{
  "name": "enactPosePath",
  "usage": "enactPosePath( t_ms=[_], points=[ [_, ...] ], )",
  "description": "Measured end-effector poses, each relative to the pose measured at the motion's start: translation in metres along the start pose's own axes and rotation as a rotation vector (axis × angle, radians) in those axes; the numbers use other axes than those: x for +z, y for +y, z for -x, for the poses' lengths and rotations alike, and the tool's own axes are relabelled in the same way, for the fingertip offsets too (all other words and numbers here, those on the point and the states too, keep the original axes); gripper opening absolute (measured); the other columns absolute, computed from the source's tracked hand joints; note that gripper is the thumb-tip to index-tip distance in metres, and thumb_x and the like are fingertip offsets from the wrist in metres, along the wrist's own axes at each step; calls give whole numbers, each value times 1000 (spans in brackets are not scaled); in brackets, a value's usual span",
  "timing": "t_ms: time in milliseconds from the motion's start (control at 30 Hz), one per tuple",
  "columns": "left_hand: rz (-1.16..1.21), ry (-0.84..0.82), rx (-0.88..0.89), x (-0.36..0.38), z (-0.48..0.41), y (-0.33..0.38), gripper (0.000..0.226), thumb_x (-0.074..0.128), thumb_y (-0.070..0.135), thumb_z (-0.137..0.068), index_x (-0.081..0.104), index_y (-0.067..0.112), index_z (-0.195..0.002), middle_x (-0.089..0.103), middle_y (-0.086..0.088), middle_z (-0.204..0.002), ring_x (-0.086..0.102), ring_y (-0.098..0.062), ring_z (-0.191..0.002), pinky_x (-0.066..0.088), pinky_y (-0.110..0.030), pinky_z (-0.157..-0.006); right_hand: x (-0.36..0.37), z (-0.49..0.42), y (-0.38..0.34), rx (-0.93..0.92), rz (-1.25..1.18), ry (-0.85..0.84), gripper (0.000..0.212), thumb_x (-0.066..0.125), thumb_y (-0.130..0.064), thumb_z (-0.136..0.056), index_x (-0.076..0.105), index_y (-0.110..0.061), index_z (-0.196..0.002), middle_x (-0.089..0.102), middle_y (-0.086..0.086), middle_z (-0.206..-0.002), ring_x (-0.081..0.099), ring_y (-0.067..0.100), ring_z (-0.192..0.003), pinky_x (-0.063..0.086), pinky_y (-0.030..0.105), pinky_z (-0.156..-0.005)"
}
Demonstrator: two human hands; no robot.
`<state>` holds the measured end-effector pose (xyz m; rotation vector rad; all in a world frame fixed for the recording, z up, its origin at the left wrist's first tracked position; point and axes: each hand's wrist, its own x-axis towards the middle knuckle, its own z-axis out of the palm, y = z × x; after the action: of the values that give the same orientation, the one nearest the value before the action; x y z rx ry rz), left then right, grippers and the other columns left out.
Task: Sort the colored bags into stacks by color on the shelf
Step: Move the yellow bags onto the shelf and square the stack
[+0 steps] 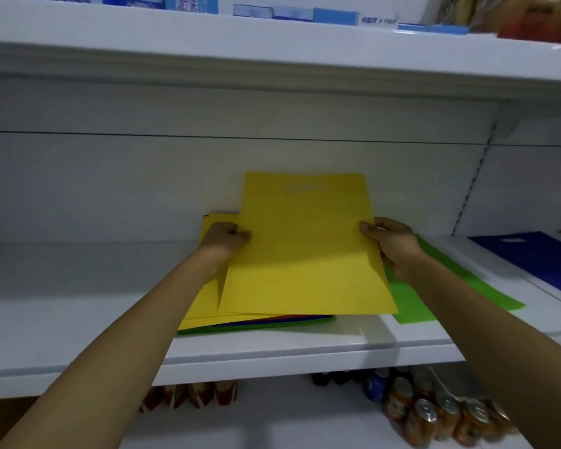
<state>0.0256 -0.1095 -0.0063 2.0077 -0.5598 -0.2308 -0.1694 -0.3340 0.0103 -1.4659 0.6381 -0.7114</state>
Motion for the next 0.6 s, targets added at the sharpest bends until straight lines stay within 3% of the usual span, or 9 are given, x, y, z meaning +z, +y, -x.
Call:
enactPosePath(
  t_ms=[100, 200, 267, 400, 467, 600],
  points=[
    [-143, 38, 92, 25, 3, 22, 39, 59, 25, -93, 40, 15, -61, 44, -7, -63, 42, -20, -58, 24, -32, -54, -30, 2, 3, -2, 52, 53, 7, 64, -16, -91, 67, -11, -96, 68, 14, -97, 63, 22, -73, 53, 34, -72],
    [-190, 38, 188, 54, 5, 42, 22, 59, 26, -92, 64, 5, -85, 64, -15, -84, 59, -29, -80, 36, -33, -64, -66, 6, 5, 7, 81, 93, 14, 59, -18, -95, 64, -11, -106, 67, 8, -91, 61, 22, -73, 51, 33, -66],
    [-194, 31, 223, 74, 8, 56, 20, 58, 26, -93, 59, 9, -81, 59, -12, -80, 55, -26, -79, 32, -32, -63, -93, 10, 5, -5, 92, 120, 13, 58, -14, -95, 63, -9, -105, 64, 6, -85, 60, 20, -71, 51, 31, -65],
    [-247, 40, 259, 130, 19, 99, 43, 57, 29, -94, 33, 15, -61, 38, -4, -61, 41, -23, -66, 22, -33, -50, -165, 18, 7, 9, 177, 229, 22, 65, -13, -90, 65, 7, -100, 62, 19, -87, 58, 27, -73, 54, 35, -69],
    [-260, 22, 291, 159, 28, 123, 43, 56, 30, -94, 32, 15, -61, 37, -5, -60, 40, -25, -64, 22, -35, -51, -201, 22, 6, 12, 178, 292, 25, 68, -14, -88, 65, 10, -95, 62, 20, -85, 58, 28, -75, 55, 37, -71],
    [-207, -63, 347, 230, 54, 171, 41, 55, 31, -95, 35, 15, -62, 39, -4, -61, 41, -24, -63, 25, -31, -52, -287, 36, 0, 1, 182, 415, 23, 70, -18, -87, 64, -2, -72, 58, 14, -69, 55, 29, -73, 55, 44, -76]
  ],
)
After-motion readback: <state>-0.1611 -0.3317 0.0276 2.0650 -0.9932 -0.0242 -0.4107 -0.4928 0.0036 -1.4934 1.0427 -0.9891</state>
